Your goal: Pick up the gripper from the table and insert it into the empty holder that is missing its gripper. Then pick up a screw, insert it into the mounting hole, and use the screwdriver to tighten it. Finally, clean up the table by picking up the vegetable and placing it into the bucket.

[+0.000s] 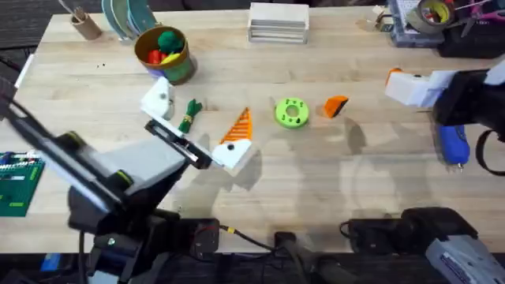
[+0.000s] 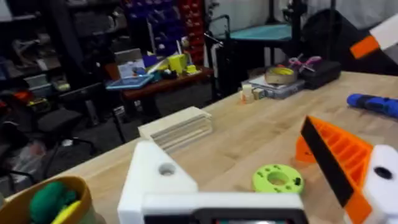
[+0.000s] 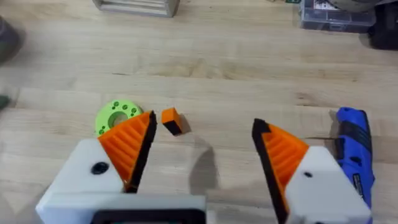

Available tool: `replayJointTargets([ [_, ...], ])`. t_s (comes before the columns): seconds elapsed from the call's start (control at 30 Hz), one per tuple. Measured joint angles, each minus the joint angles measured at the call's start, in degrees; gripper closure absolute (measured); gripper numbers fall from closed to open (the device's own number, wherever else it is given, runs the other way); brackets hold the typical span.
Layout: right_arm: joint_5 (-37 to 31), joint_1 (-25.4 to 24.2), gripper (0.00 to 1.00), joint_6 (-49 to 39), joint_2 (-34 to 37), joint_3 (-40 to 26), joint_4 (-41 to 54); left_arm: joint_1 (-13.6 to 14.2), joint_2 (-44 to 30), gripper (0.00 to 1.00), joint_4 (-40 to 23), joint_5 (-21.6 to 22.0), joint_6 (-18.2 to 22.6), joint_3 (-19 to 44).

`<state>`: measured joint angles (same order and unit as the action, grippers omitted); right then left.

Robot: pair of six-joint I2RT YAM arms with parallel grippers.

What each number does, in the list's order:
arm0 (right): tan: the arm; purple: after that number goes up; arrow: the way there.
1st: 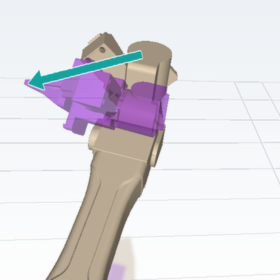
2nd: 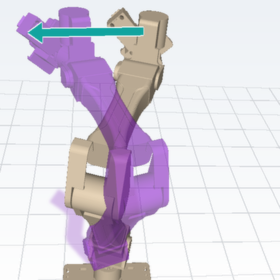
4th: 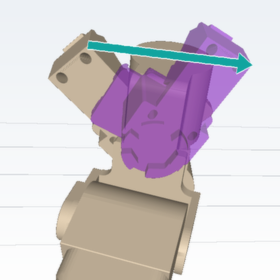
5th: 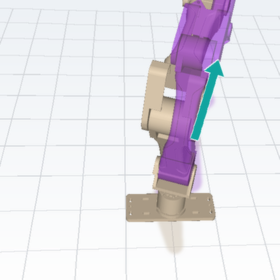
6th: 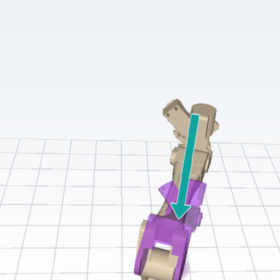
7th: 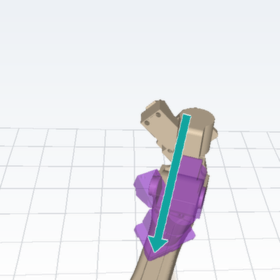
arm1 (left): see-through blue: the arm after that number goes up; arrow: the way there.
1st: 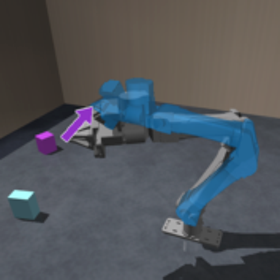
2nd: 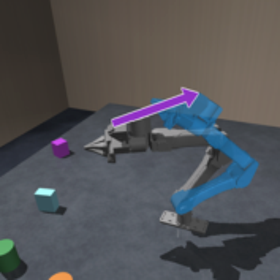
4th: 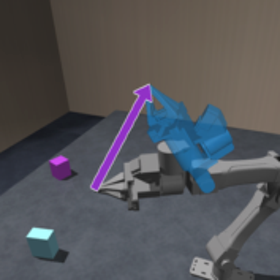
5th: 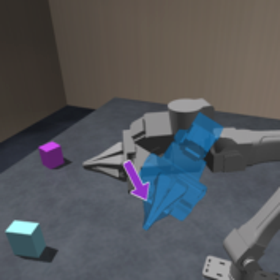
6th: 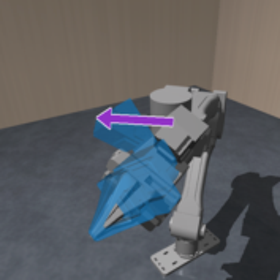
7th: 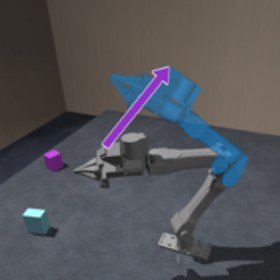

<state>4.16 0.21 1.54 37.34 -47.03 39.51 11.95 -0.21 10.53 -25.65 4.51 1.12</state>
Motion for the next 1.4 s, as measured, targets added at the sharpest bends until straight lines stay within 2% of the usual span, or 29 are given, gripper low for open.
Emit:
replayJointTargets([
  [0.23, 0.0, 0.0, 0.01, 0.0, 0.0, 0.0, 0.0, 1.1, 0.0, 0.008, -0.6, -2.9, 0.0, -0.8],
  [0.4, 0.0, 0.0, 0.011, 0.0, 0.0, 0.0, 0.0, 1.7, -0.1, 0.008, -13.2, -3.3, 0.0, -0.8],
  [1.4, 0.0, 0.0, 0.01, 0.0, 0.0, 0.0, 0.0, 1.7, -0.2, 0.008, -13.5, -3.5, 0.0, -0.8],
])
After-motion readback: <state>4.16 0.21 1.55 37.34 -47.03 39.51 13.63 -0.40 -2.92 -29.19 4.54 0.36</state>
